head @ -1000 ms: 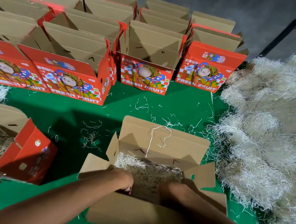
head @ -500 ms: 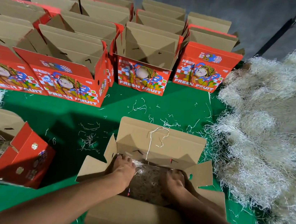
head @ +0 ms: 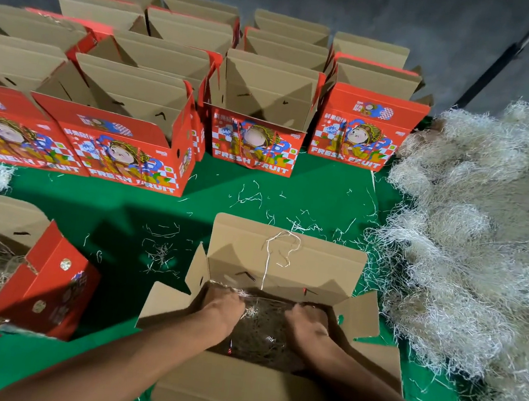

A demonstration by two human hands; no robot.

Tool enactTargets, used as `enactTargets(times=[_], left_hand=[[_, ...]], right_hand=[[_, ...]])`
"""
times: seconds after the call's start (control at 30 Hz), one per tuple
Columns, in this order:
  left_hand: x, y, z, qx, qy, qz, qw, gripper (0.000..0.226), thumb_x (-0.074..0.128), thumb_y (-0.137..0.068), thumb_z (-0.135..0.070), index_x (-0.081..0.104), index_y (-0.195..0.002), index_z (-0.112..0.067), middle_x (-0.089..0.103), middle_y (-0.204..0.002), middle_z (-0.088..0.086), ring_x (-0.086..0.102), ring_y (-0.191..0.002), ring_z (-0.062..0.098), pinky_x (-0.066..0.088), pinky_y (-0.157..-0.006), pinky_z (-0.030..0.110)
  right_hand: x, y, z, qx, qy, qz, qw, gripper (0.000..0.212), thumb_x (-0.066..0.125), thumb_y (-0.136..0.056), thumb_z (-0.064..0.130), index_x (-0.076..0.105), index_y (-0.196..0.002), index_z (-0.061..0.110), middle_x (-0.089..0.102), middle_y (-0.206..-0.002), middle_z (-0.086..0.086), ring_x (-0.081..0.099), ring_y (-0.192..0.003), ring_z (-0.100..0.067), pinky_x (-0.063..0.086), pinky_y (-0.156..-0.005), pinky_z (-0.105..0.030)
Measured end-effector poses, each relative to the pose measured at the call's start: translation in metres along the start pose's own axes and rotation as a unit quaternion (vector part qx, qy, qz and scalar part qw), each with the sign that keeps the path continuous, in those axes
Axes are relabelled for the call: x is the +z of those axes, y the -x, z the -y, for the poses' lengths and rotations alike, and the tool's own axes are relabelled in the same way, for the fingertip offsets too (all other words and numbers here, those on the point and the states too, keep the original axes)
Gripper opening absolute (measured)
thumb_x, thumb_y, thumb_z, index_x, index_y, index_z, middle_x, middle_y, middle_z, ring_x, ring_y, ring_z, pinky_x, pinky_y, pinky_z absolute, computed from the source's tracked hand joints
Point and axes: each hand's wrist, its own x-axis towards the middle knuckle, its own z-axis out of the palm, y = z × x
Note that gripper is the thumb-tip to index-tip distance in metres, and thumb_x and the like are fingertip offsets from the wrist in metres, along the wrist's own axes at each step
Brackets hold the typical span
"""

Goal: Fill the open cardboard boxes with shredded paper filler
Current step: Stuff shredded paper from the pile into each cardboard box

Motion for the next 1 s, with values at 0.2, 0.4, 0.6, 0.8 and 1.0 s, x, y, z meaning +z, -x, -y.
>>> enactTargets(times=[0.2,0.4,0.6,0.8,1.0], left_hand=[[0.011,-0.004,-0.003,0.006,0.053,0.101,0.993,0.074,0.058,-0.093,-0.006,0.016,-0.153,0.006,0.032,-0.148,0.030,0.038,-0.133,0.043,0.038,-0.107,0.055],[0.002,0.002,0.004,0.063,0.057,0.016,0.996,0.035,0.061,-0.091,-0.003,0.059,-0.125,0.001,0.057,-0.130,0.019,0.055,-0.118,0.032,0.046,-0.099,0.043],[0.003,0.000,-0.004,0.084,0.121,0.003,0.989,0.047,0.060,-0.087,0.005,0.053,-0.133,-0.004,0.023,-0.160,0.017,0.023,-0.146,0.041,0.028,-0.118,0.050],[0.006,-0.004,0.002,0.067,0.078,0.110,0.989,0.032,0.053,-0.087,0.013,0.060,-0.114,-0.001,-0.015,-0.165,-0.001,-0.005,-0.152,0.035,0.037,-0.111,0.051],[0.004,0.001,-0.001,0.069,0.159,-0.052,0.984,0.042,0.058,-0.087,-0.006,0.056,-0.129,-0.010,0.050,-0.137,0.016,0.047,-0.128,0.034,0.036,-0.110,0.045]], right_hand=[[0.012,0.006,0.007,0.013,0.023,0.059,0.998,0.092,0.074,-0.079,0.029,0.024,-0.153,0.003,0.037,-0.151,-0.020,0.045,-0.135,-0.035,0.039,-0.113,-0.041],[-0.007,0.001,0.001,0.027,-0.086,0.035,0.995,0.033,0.050,-0.099,0.029,0.064,-0.122,0.010,0.062,-0.129,-0.015,0.059,-0.119,-0.030,0.044,-0.089,-0.033],[-0.003,0.002,0.016,-0.079,0.025,0.008,0.996,0.042,0.061,-0.093,0.024,0.054,-0.133,0.012,0.054,-0.135,-0.015,0.054,-0.122,-0.034,0.046,-0.095,-0.044],[0.000,0.003,0.002,-0.125,0.093,0.010,0.988,0.096,0.083,-0.073,0.038,0.029,-0.151,0.024,0.032,-0.155,-0.009,0.038,-0.140,-0.032,0.035,-0.114,-0.049],[0.005,0.012,0.001,-0.083,-0.116,-0.010,0.990,0.038,0.049,-0.100,0.028,0.052,-0.133,0.012,0.045,-0.144,-0.013,0.046,-0.129,-0.032,0.036,-0.108,-0.038]])
